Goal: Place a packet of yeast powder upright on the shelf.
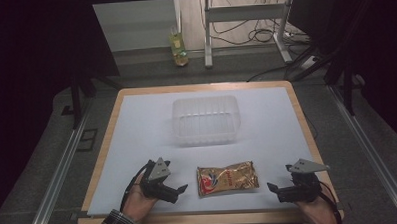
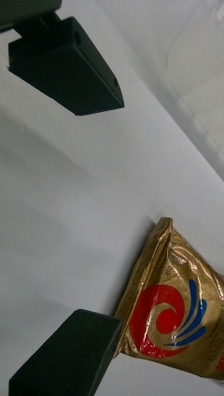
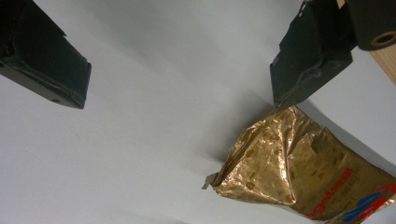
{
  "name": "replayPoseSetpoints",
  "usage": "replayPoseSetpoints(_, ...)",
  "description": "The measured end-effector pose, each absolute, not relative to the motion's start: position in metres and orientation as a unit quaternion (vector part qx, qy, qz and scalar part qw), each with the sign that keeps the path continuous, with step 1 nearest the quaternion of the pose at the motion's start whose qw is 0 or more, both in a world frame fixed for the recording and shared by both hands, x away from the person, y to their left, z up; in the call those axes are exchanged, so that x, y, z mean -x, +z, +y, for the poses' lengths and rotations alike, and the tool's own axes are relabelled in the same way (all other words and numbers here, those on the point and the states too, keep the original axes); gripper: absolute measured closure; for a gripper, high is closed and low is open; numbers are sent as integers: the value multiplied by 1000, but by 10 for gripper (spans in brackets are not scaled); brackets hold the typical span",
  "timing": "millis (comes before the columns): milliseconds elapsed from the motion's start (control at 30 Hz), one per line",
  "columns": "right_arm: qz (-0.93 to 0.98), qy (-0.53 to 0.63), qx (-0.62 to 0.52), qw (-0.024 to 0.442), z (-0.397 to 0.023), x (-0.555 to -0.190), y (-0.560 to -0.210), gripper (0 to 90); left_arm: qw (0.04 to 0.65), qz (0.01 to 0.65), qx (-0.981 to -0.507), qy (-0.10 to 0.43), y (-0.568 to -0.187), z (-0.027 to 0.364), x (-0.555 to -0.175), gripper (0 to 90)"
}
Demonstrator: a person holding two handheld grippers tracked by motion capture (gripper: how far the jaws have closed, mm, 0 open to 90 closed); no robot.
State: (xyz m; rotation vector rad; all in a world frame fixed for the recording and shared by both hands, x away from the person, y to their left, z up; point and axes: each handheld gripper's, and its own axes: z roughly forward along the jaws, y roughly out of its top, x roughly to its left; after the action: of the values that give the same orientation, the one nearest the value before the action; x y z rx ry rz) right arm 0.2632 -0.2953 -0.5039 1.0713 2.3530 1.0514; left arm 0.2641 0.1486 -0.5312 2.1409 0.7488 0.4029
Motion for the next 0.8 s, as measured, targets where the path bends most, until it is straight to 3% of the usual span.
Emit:
replayPoseSetpoints(500,830,373,-376,176,-296,-264,-504,46,413,299,-846,155,-528,151,-264,19)
replayPoseSetpoints(800,827,376,-378,175,-296,-262,-504,50,396,277,-862,150,-526,141,-260,154)
